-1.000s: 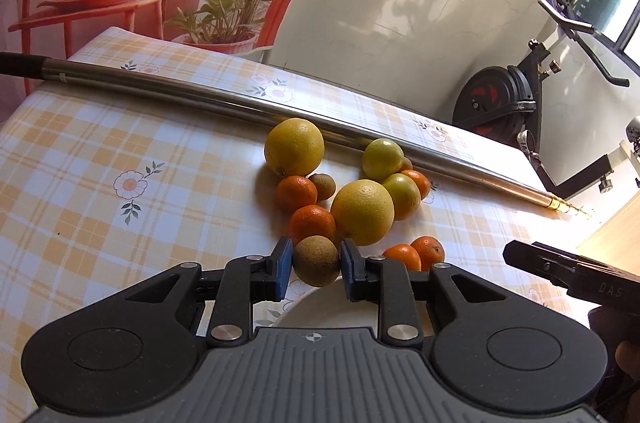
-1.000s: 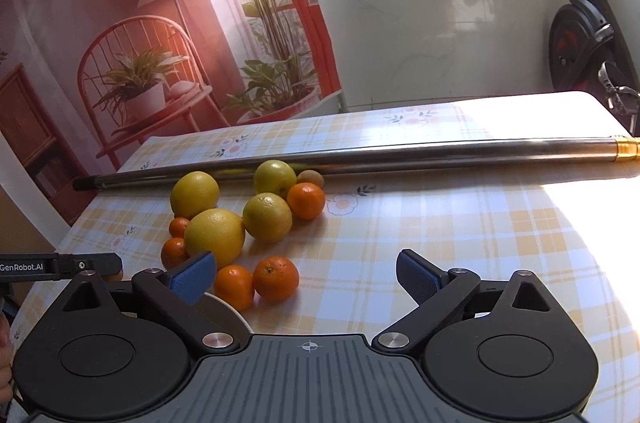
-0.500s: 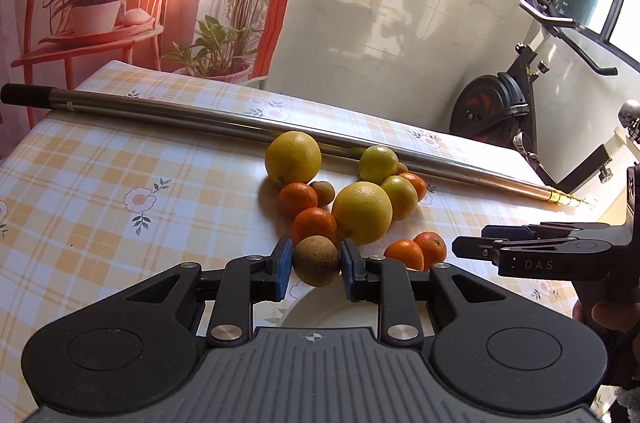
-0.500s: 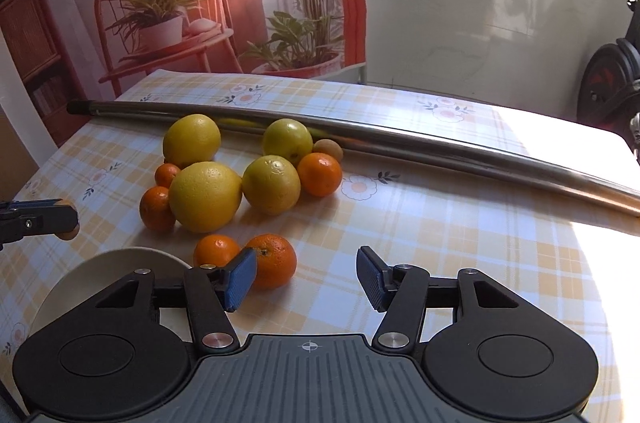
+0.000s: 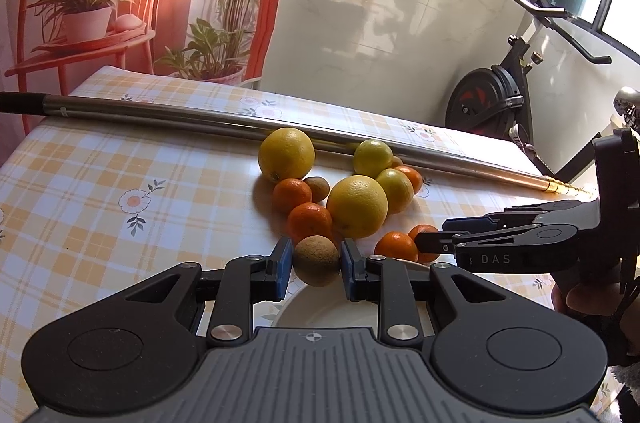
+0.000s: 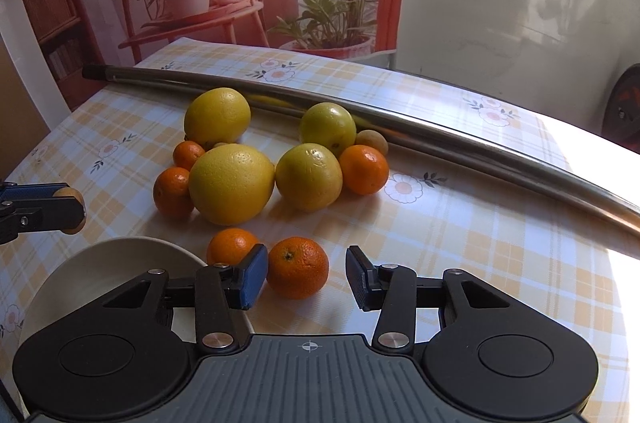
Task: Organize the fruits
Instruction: 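Close the right tool on a mandarin while the left tool holds the kiwi, then carry the kiwi with the left tool while the right tool carries the mandarin to the plate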
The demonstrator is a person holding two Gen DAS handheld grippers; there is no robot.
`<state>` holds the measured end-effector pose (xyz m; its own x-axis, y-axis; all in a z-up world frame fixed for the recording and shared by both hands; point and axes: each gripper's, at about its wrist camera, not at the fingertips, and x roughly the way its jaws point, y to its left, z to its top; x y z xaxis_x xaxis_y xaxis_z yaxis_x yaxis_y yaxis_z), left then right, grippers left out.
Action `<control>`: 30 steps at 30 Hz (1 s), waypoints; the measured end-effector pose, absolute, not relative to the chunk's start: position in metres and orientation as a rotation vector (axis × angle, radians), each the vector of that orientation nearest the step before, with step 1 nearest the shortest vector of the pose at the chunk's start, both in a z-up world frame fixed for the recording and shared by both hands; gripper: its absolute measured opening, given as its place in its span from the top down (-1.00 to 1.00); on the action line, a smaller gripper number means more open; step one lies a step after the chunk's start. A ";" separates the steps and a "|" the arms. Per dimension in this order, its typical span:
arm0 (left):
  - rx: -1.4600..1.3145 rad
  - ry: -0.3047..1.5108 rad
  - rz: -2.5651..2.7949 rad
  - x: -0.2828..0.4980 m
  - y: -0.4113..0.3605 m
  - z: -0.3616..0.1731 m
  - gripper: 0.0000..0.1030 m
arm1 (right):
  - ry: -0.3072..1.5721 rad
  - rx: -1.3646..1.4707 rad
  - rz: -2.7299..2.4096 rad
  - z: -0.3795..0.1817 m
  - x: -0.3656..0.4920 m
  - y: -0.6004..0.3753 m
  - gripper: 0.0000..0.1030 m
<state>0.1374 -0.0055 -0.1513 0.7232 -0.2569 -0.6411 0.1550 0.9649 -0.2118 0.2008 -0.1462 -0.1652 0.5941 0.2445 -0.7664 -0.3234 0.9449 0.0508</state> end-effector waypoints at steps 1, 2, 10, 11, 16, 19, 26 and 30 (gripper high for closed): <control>-0.146 0.730 -0.230 0.137 -0.006 -0.152 0.47 | 0.874 -0.094 0.331 -0.165 0.202 -0.146 0.21; -0.145 0.732 -0.232 0.137 -0.006 -0.152 0.47 | 0.875 -0.084 0.329 -0.166 0.204 -0.146 0.21; -0.138 0.740 -0.250 0.136 -0.009 -0.154 0.47 | 0.904 -0.084 0.355 -0.165 0.195 -0.150 0.30; -0.137 0.741 -0.252 0.136 -0.009 -0.154 0.47 | 0.906 -0.092 0.361 -0.165 0.194 -0.150 0.30; -0.133 0.742 -0.258 0.136 -0.010 -0.154 0.47 | 0.913 -0.116 0.374 -0.167 0.194 -0.146 0.29; -0.131 0.744 -0.263 0.136 -0.010 -0.155 0.47 | 0.918 -0.106 0.378 -0.170 0.198 -0.145 0.30; -0.129 0.754 -0.282 0.136 -0.011 -0.156 0.47 | 0.895 0.018 0.363 -0.174 0.198 -0.160 0.39; -0.116 0.766 -0.292 0.135 -0.014 -0.158 0.47 | 0.892 0.012 0.352 -0.174 0.194 -0.162 0.39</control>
